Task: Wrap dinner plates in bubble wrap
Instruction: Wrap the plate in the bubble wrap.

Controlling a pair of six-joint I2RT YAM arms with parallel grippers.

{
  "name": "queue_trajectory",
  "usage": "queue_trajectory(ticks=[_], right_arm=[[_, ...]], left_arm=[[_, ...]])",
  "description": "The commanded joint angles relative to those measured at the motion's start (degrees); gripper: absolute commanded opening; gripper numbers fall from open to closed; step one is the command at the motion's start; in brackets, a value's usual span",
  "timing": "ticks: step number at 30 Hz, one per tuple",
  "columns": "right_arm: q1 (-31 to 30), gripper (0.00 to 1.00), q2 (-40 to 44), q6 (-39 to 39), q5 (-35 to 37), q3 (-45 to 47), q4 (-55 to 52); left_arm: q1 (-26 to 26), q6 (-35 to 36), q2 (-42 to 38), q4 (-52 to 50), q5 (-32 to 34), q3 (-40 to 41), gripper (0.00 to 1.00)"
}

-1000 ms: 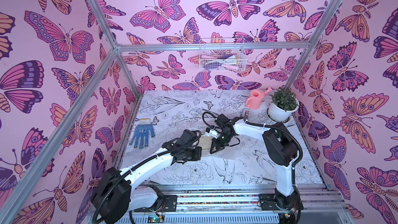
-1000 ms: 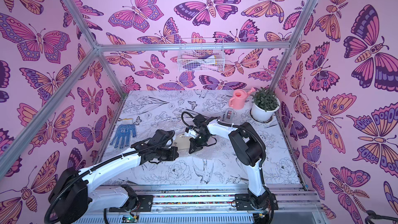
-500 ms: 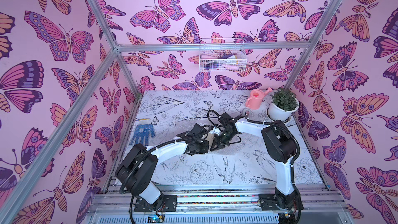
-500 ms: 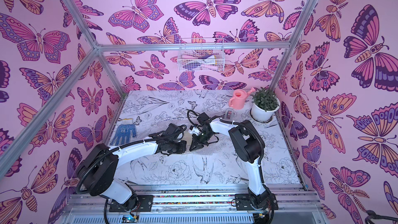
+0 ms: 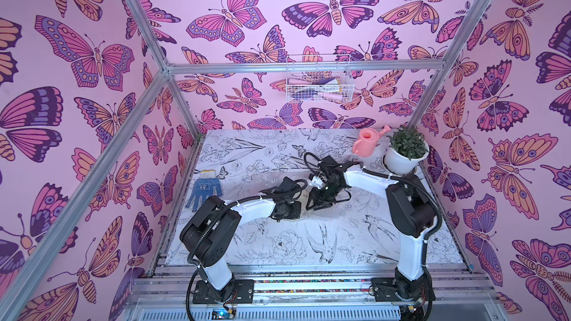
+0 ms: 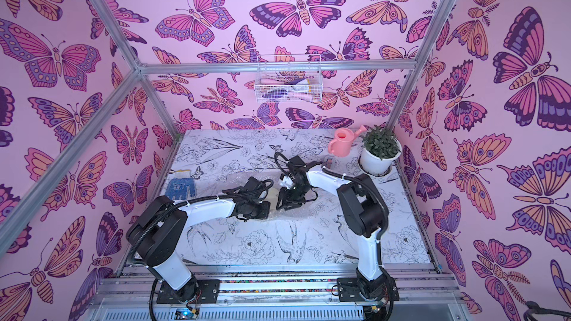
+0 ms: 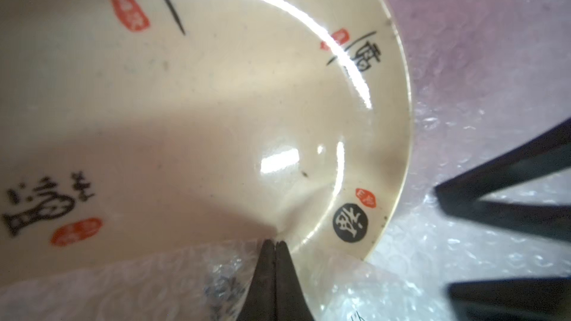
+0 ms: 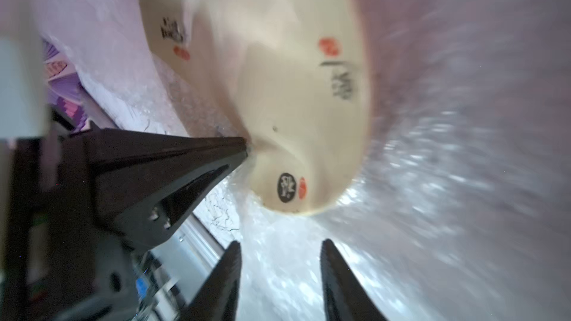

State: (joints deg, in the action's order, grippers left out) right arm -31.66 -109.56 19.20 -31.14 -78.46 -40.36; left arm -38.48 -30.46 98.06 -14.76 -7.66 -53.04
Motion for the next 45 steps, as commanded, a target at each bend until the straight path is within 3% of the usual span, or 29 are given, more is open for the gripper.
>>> queue_trajectory(ticks=[1,8,11,15,18,21,24,28,34,38,45], right_arm=[[2.22,0.53,11.21,5.06,16.31,4.57,-1.1],[3.92,0.61,33.86,10.18,13.69,27.21,14.22],[3.89,0.73,43.06,10.45,10.98,36.33,22.79],[3.82,0.72,47.46,10.09,8.72,45.42,33.83],[1.84,0.61,48.84,2.27,5.74,46.63,36.64],[-4.08,0.67,52.6,-14.32,11.48,46.42,33.2],[-5.37,0.7,54.09,-27.94,14.1,46.46,32.29],[-4.99,0.67,51.04,-36.89,11.89,43.53,30.34],[-4.9,0.6,43.96,-44.55,9.44,36.61,16.1],[-4.9,0.51,43.24,-43.61,13.37,37.06,16.72],[-3.85,0.35,40.88,-44.59,12.75,35.25,15.09]], left_arm=[[0.5,0.75,2.62,-3.17,1.94,1.42,0.0],[0.44,0.44,1.06,-5.01,4.04,2.36,0.0],[0.58,0.55,1.34,-5.16,3.49,2.41,0.0],[0.58,0.77,2.52,-5.27,2.75,1.99,0.0],[0.53,0.76,3.27,-5.25,2.43,1.8,0.0],[0.51,0.58,3.93,-5.27,2.3,1.71,0.0],[0.51,0.61,4.47,-5.22,2.21,1.58,0.0],[0.6,0.67,4.69,-5.32,2.28,1.62,0.0],[0.69,0.84,5.38,-5.49,1.82,1.36,0.0],[0.82,0.94,5.48,-5.53,1.68,1.27,0.0],[1.02,1.01,5.34,-5.45,1.77,1.88,0.0]])
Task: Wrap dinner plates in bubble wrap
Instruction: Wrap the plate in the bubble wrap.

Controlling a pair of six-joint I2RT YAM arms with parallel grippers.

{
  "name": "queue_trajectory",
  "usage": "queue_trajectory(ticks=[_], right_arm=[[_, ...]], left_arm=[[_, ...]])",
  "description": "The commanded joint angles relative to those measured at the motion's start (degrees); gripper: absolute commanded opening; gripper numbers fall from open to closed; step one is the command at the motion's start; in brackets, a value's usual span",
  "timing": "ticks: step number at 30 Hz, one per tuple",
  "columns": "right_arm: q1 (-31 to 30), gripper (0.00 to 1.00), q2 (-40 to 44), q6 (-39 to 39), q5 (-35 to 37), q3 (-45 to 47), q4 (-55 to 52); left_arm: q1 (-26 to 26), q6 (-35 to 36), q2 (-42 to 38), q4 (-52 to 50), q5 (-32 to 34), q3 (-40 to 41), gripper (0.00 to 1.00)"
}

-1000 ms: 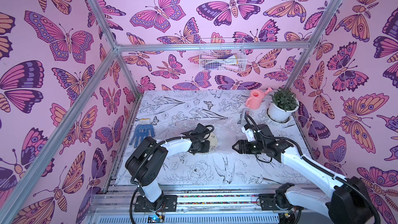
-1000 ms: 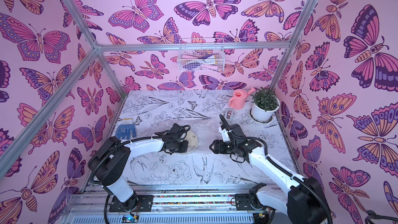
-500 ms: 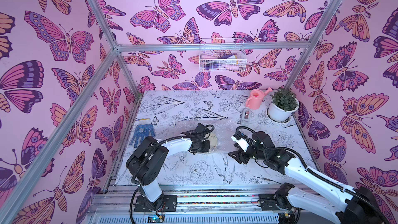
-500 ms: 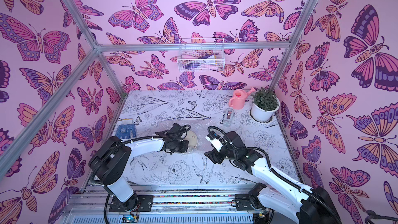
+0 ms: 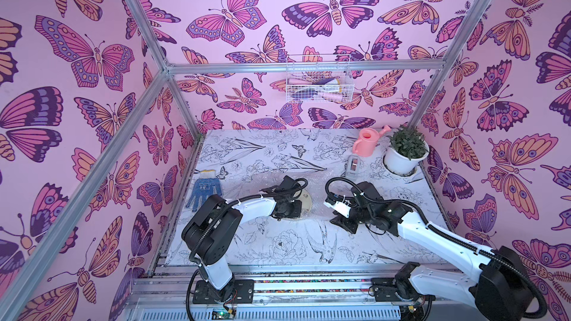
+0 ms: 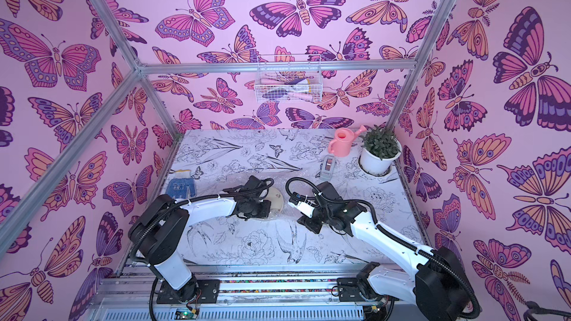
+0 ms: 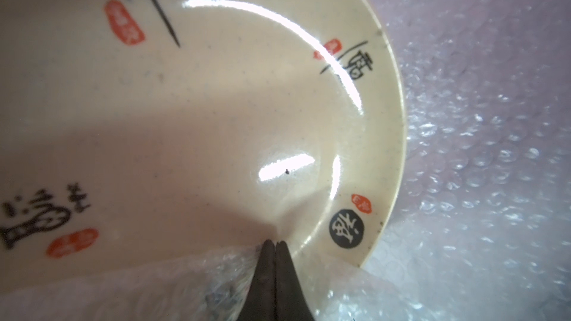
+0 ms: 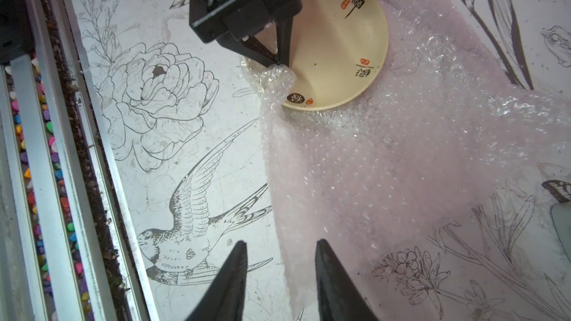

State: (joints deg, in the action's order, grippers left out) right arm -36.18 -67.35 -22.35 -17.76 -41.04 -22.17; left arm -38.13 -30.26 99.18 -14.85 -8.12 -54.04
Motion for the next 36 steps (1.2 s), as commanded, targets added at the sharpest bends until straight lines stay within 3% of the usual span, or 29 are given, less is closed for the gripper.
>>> queue_trajectory(ticks=[1,5,12,18,22,28,29,31,34,36], right_arm=[[1.08,0.29,-1.9,-2.75,-0.72,-2.62,-3.3],[2.94,0.0,-4.26,-2.81,-2.55,-5.15,-4.71],[11.63,0.0,-10.23,6.72,-10.77,-10.65,-4.8],[17.38,0.0,-25.19,11.64,-13.96,-20.44,-17.02],[19.0,0.0,-31.75,13.93,-11.37,-23.43,-23.3],[19.84,0.0,-32.97,24.39,-5.27,-22.96,-18.17],[19.84,0.02,-32.07,25.96,-4.88,-22.67,-17.81],[19.91,0.31,-28.3,30.15,-2.61,-20.67,-16.31],[20.58,0.5,-20.64,35.76,-1.63,-14.77,-11.95],[21.87,0.61,-16.91,39.89,-4.75,-10.31,-7.67]], left_arm=[[0.69,0.83,4.27,-5.36,2.23,2.89,0.0],[0.86,0.91,4.45,-5.45,2.4,3.1,0.0],[1.08,1.6,3.17,-6.39,5.33,5.37,0.0],[1.44,1.61,2.66,-6.93,6.56,6.76,0.0],[1.56,1.69,2.24,-7.71,7.24,6.67,0.0],[1.57,1.78,2.4,-7.82,6.39,5.99,0.0],[1.61,1.87,2.65,-7.81,6.07,5.73,0.0],[1.61,1.92,2.95,-7.9,5.62,5.14,0.0],[1.57,1.92,2.82,-7.91,5.57,4.74,0.0],[1.57,2.0,2.61,-8.0,5.4,4.6,0.0]])
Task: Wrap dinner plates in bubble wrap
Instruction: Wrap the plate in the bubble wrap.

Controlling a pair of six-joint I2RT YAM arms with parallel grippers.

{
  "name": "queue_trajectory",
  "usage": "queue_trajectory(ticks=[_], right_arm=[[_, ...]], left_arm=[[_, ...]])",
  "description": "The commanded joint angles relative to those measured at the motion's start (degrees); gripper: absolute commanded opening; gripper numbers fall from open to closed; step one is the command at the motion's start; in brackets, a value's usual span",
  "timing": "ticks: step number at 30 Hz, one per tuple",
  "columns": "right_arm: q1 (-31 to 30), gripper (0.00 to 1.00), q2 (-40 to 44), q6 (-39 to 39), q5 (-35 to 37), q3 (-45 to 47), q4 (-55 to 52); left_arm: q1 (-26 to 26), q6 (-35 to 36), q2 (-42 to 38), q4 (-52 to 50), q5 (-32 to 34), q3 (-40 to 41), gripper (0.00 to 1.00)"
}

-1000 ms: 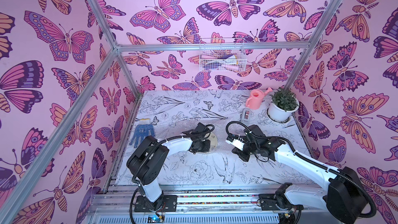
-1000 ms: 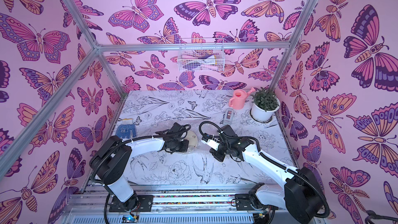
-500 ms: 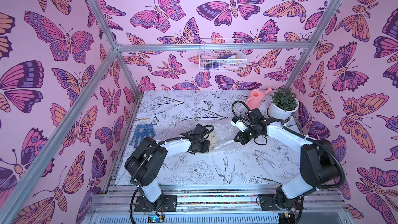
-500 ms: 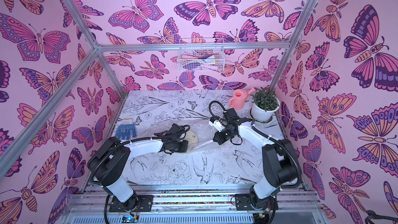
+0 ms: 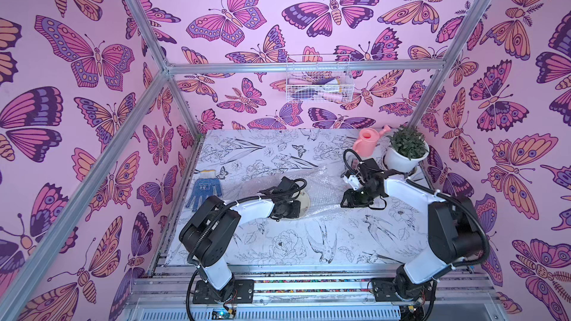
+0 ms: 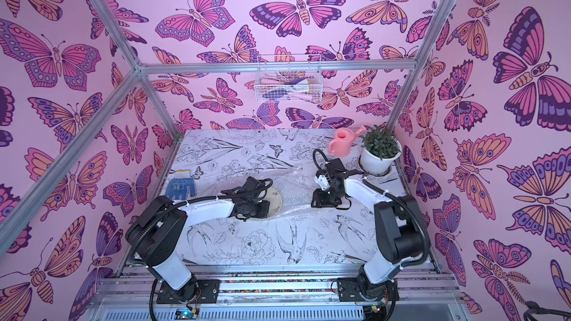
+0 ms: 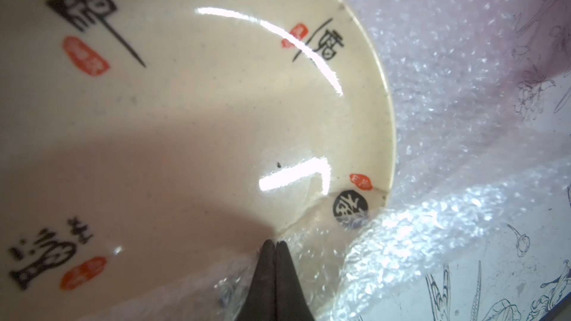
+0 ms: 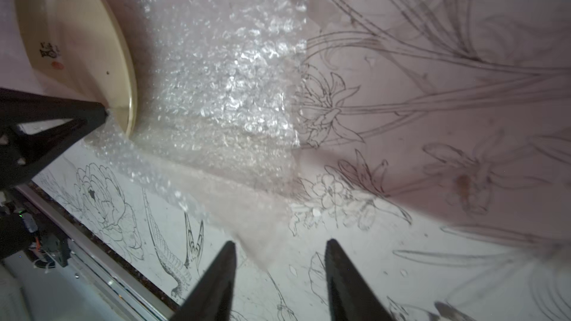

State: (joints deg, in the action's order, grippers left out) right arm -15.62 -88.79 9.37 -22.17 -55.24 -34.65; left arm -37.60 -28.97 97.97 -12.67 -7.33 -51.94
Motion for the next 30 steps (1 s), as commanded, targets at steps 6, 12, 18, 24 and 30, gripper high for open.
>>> queue_trajectory(ticks=[6,12,18,24,30], right_arm=[[3.74,0.69,4.64,15.74,-15.66,13.32,19.27],[3.71,0.64,-3.1,22.45,-19.4,15.17,33.3],[3.67,0.43,-7.84,27.73,-20.46,15.36,41.21],[3.68,0.19,-6.22,29.22,-18.15,17.01,42.42],[1.02,0.0,0.93,29.44,-15.07,14.85,37.43]], left_arm=[[1.07,0.89,3.99,-10.36,4.17,2.28,0.0],[1.1,0.78,4.15,-10.32,4.26,2.2,0.0],[1.07,0.85,4.9,-10.26,4.26,1.63,0.0],[1.04,0.76,4.88,-10.27,4.21,1.46,0.0],[1.04,1.02,5.32,-10.1,3.65,1.1,0.0]])
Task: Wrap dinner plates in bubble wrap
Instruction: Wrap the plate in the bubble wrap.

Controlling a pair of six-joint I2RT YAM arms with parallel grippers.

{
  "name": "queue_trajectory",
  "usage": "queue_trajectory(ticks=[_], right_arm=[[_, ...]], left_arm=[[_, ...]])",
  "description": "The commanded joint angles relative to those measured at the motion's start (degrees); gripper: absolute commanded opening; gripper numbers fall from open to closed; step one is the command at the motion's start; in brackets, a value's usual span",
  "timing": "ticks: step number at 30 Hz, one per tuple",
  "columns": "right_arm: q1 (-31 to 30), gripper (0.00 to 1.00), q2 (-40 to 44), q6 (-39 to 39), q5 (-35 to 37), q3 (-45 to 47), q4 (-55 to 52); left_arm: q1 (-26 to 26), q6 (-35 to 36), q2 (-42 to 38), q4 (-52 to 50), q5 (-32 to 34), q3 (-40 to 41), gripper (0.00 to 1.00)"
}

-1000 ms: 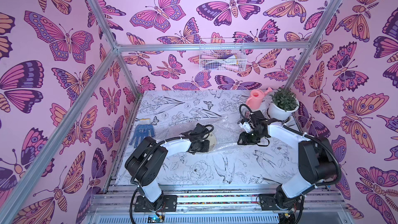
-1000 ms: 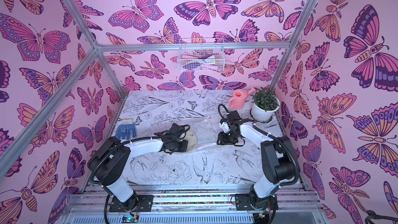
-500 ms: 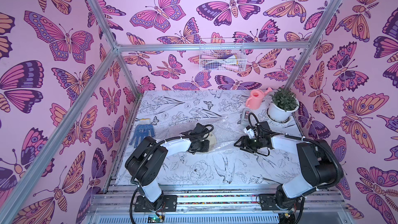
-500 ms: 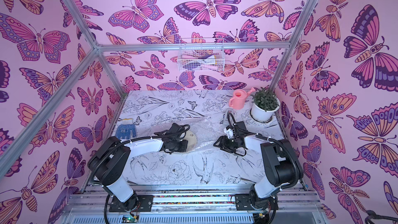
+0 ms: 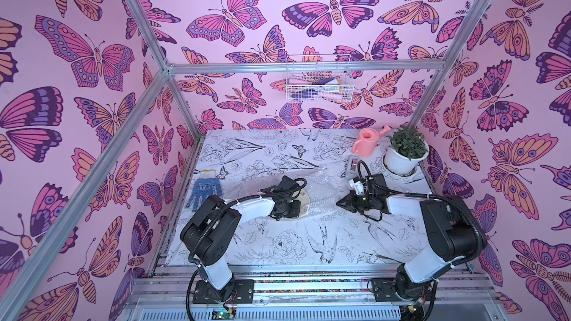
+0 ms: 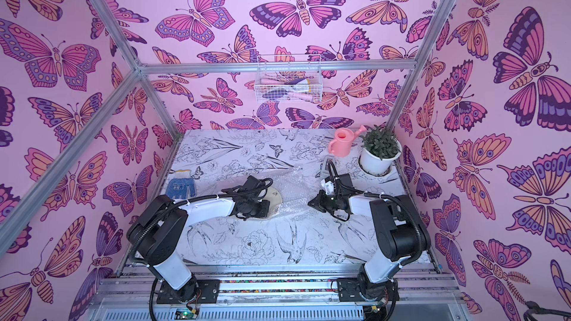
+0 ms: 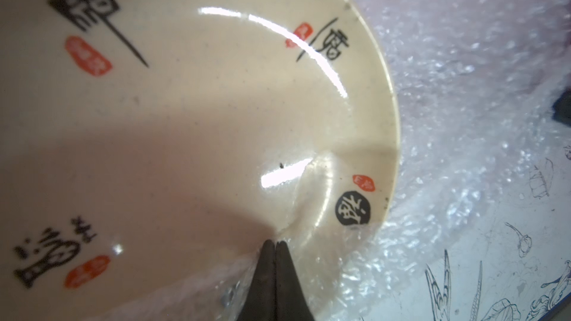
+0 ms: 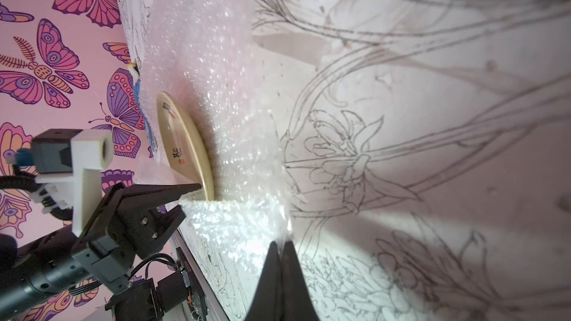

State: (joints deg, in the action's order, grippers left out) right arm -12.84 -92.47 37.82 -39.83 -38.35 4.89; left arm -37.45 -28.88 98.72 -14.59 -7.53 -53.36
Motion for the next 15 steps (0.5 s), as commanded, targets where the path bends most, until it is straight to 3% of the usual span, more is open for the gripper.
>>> queue_trajectory(ticks=[1,7,15], right_arm=[[-2.77,0.0,5.7,1.44,2.66,-2.6,-2.72],[-12.34,0.0,7.86,7.0,7.9,-7.53,-1.79],[-23.32,0.0,-6.65,12.04,9.86,-14.41,6.01]], left_arm=[[0.89,0.93,4.59,-8.17,3.76,2.48,0.0],[0.89,1.02,4.91,-7.97,3.33,2.04,0.0],[0.81,1.36,4.9,-7.65,2.97,2.16,0.0]])
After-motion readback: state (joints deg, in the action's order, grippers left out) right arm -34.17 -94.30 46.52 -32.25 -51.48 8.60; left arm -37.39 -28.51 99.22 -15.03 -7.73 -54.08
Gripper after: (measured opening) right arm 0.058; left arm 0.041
